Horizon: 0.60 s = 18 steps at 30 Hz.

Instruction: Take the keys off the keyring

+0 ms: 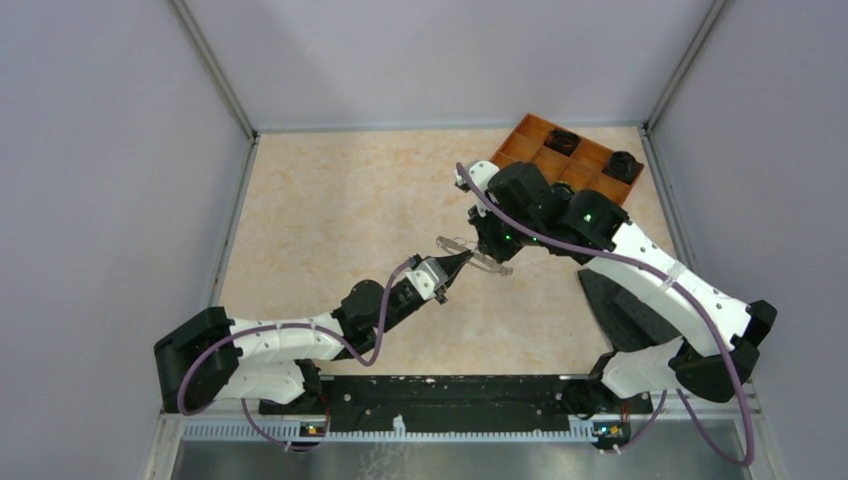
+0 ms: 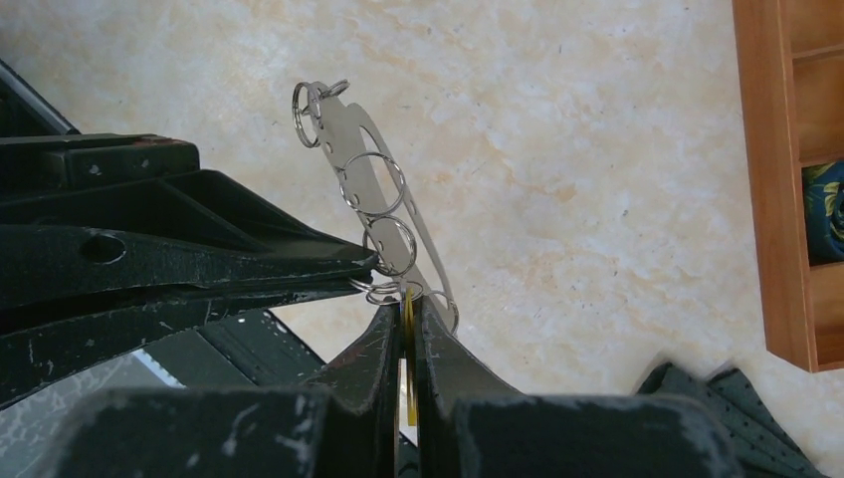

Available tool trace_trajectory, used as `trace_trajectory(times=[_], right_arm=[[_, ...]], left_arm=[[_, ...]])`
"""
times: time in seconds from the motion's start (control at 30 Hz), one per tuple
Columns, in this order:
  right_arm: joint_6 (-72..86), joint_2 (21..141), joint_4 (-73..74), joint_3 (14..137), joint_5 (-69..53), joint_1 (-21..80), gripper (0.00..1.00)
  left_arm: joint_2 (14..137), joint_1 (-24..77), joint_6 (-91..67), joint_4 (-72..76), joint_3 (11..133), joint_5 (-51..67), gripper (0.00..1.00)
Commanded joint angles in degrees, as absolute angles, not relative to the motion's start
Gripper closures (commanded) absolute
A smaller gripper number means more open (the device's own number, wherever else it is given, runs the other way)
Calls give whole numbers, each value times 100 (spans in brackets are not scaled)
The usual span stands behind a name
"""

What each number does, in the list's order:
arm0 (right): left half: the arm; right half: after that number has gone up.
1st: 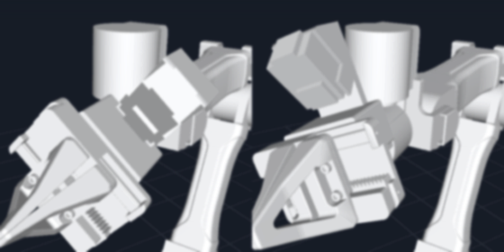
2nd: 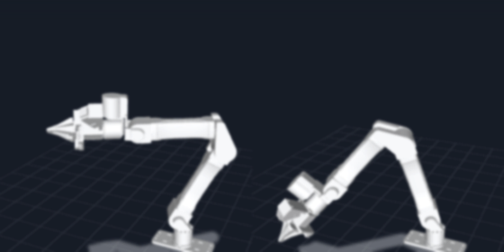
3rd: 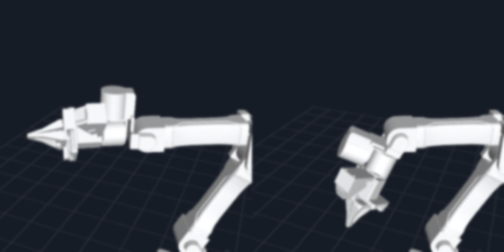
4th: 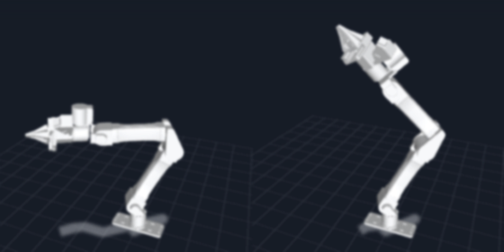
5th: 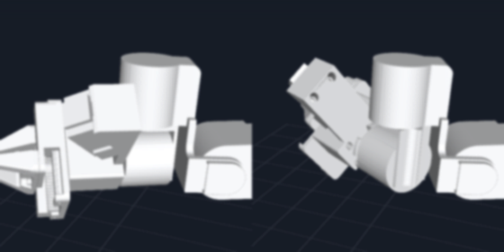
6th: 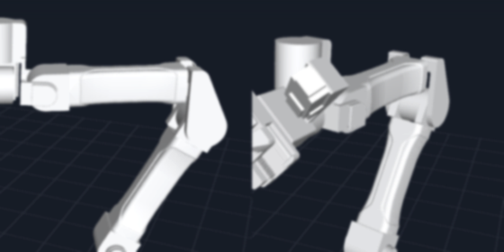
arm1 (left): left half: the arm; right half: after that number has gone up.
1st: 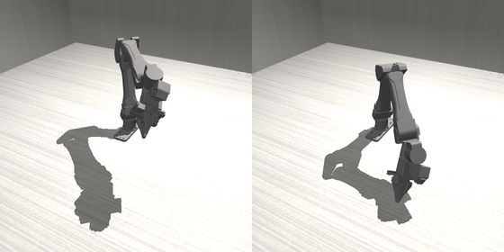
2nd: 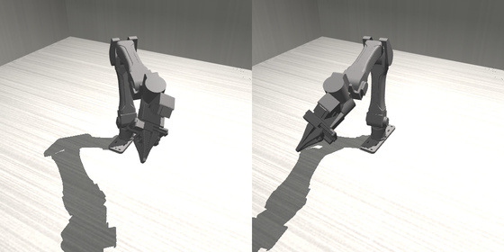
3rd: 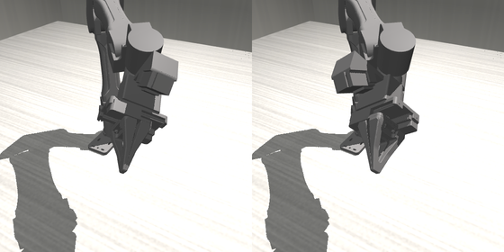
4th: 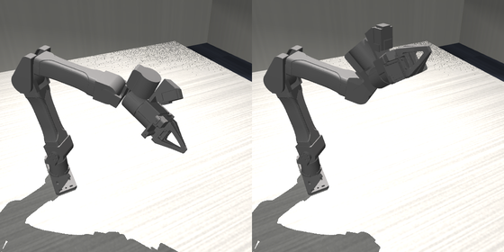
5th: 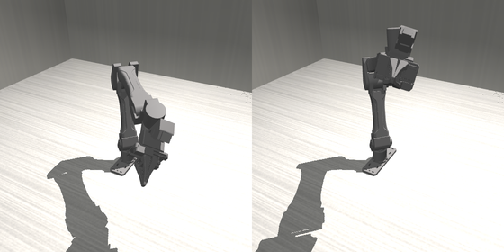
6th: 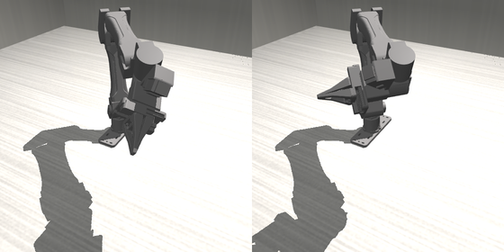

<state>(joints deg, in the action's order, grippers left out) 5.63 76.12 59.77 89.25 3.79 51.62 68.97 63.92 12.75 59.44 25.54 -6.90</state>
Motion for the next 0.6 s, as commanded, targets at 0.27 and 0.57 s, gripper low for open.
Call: trace_trajectory(times=[0.27,0.57], right_arm=[[552,7553,5825,8696,827,5046,100],[561,7600,5781,8637,869,5020,100]], left_arm=[[6615,6425,1695,6474,2464,55,100],[6616,6442,1760,6462,2451,71,100]])
